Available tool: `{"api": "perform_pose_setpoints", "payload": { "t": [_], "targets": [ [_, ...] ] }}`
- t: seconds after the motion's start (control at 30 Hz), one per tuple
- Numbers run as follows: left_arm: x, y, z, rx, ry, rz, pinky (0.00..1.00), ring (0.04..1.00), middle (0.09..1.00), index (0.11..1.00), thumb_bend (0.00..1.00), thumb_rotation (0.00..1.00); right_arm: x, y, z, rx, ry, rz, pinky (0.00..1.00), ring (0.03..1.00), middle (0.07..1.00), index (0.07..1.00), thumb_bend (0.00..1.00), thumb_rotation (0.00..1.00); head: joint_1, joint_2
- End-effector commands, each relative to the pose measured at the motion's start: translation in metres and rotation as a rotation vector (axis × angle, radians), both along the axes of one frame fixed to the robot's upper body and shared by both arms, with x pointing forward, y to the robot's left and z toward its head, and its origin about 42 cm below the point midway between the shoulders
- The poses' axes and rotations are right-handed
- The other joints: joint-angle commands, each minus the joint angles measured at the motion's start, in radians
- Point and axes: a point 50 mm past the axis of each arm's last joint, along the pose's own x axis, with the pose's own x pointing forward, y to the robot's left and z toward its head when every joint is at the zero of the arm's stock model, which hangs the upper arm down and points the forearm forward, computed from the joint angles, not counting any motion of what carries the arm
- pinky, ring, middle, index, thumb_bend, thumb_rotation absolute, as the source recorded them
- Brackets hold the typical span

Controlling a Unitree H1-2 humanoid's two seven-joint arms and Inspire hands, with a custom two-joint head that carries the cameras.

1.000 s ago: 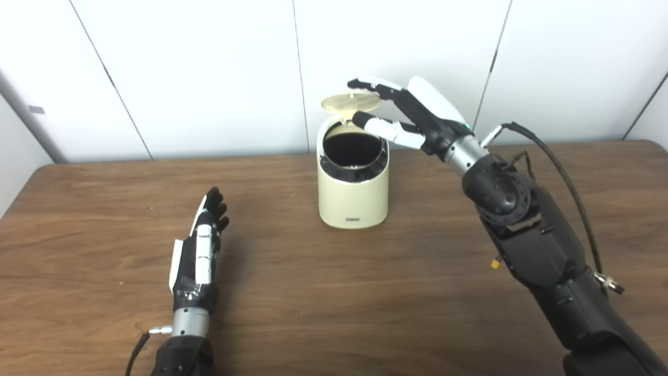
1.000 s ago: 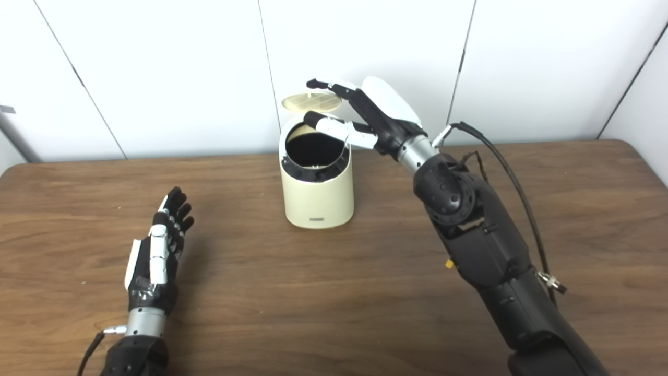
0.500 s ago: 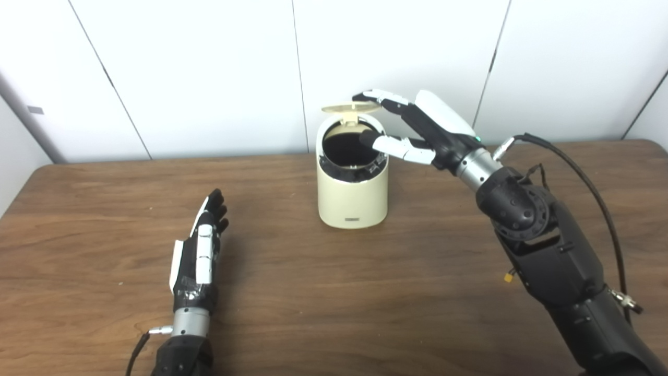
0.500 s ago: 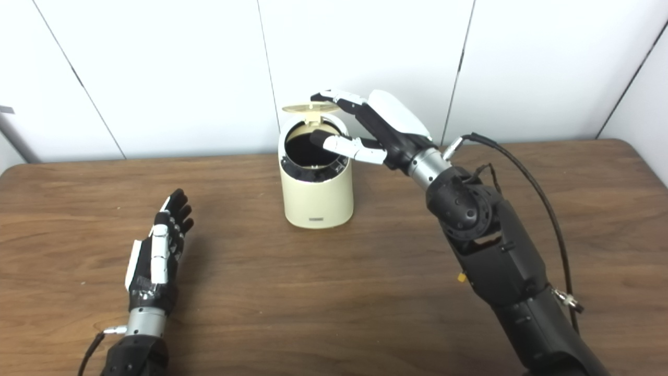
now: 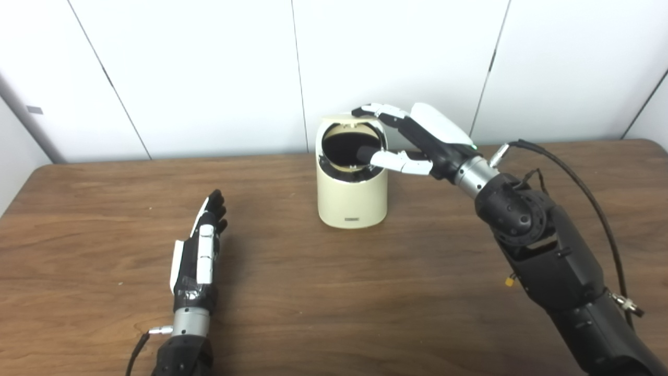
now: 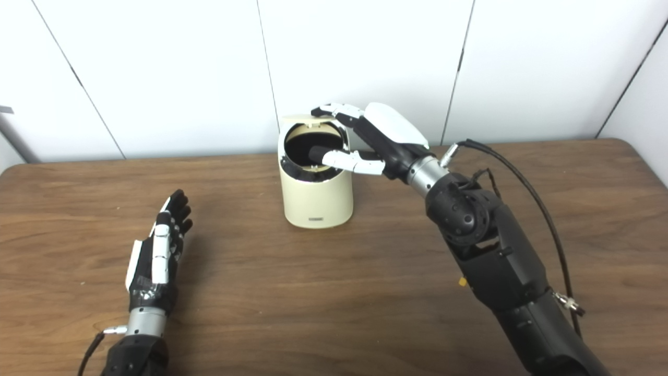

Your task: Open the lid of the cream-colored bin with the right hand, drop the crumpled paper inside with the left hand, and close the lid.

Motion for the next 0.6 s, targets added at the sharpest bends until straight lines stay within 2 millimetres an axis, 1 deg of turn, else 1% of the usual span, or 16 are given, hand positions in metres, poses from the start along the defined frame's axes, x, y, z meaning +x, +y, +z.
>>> {"api": "perform_pose_setpoints", "payload": {
  "t": [0.0, 0.07, 0.2, 0.37, 0.57],
  "targets": [
    [-0.013, -0.002, -0.023, -0.011, 0.075, 0.015, 0.95, 0.969, 0.965, 0.954, 0.5, 1.0, 0.001, 0.004, 0.013, -0.016, -0.043, 0.027, 0.92, 0.951, 0.927, 0.862, 0.6, 0.96, -0.001, 0.001],
    [-0.013, -0.003, -0.024, -0.014, 0.073, 0.009, 0.95, 0.976, 0.969, 0.954, 0.49, 1.0, 0.0, 0.005, 0.01, -0.034, -0.041, 0.037, 0.93, 0.956, 0.931, 0.865, 0.6, 0.95, -0.001, 0.0],
    [-0.013, -0.004, -0.023, -0.021, 0.074, 0.001, 0.95, 0.973, 0.973, 0.954, 0.47, 1.0, -0.003, 0.007, 0.004, -0.104, -0.067, 0.052, 0.93, 0.96, 0.929, 0.869, 0.6, 0.97, 0.003, 0.003],
    [-0.012, -0.005, -0.023, -0.021, 0.08, 0.005, 0.97, 0.973, 0.97, 0.953, 0.49, 1.0, -0.008, 0.01, 0.0, -0.159, -0.09, 0.067, 0.95, 0.968, 0.929, 0.867, 0.63, 0.98, 0.006, 0.006],
    [-0.012, -0.007, -0.021, -0.018, 0.076, 0.004, 0.97, 0.978, 0.969, 0.953, 0.48, 1.0, -0.013, 0.011, -0.003, -0.188, -0.1, 0.072, 0.99, 0.995, 0.939, 0.865, 0.62, 1.0, 0.01, 0.011]
  ]
}}
